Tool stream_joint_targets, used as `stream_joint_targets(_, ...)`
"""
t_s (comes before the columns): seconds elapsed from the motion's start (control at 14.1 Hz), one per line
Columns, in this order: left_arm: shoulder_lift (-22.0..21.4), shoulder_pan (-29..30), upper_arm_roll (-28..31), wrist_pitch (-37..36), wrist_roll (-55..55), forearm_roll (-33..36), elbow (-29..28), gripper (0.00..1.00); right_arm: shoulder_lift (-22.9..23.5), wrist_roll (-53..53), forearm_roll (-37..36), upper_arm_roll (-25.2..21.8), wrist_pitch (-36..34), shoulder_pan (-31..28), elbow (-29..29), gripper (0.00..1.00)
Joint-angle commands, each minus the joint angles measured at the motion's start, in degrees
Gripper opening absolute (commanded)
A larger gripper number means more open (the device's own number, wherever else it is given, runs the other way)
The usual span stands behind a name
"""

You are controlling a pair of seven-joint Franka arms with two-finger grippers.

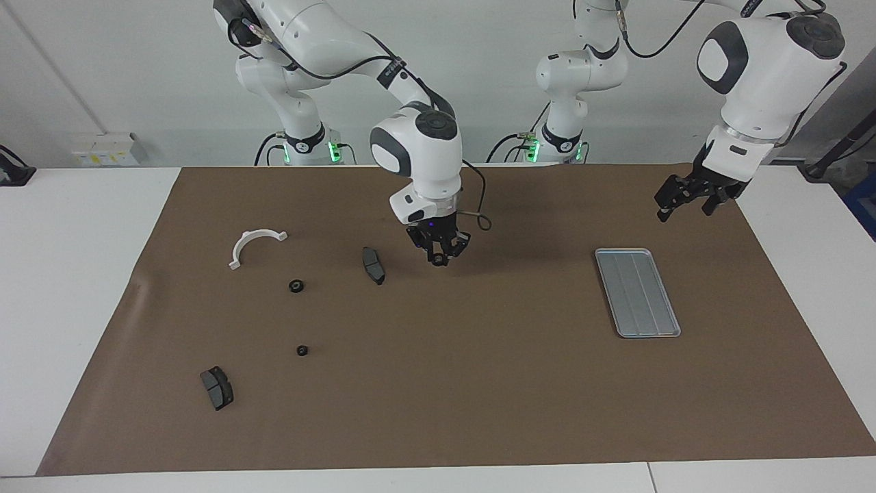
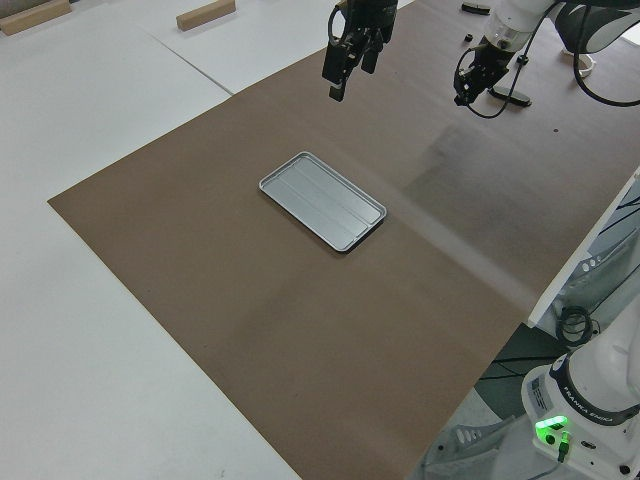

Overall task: Pick bearing gear from pile to tray
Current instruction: 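Carry the gear to mid-table with the right gripper and release it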

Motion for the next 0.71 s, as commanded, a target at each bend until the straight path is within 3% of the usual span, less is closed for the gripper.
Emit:
stream_joint_targets(0.0, -2.0, 0.0, -0.2, 1.6, 0.2, 1.0, -2.7, 1.00, 2.9, 2.0, -2.3, 1.2, 0.3, 0.0, 2.5, 0.00)
stream_joint_targets(0.21, -2.0, -0.3, -0.2, 1.7, 0.2, 1.0, -2.7, 1.00, 3.7, 2.6, -3.6, 1.2, 2.1, 0.1, 2.1, 0.25)
stream_joint_targets(0.36, -2.0, -0.5, -0.2, 1.7, 0.1, 1.0, -2.9, 1.00, 3.7, 2.6, -3.8, 1.2, 1.8, 0.1, 2.1, 1.00)
stream_joint_targets(0.64, -2.0, -0.5, -0.2, 1.5, -0.1, 1.0, -2.9, 1.00, 2.7, 2.0, -6.6, 1.1, -0.4, -0.6, 2.2, 1.00)
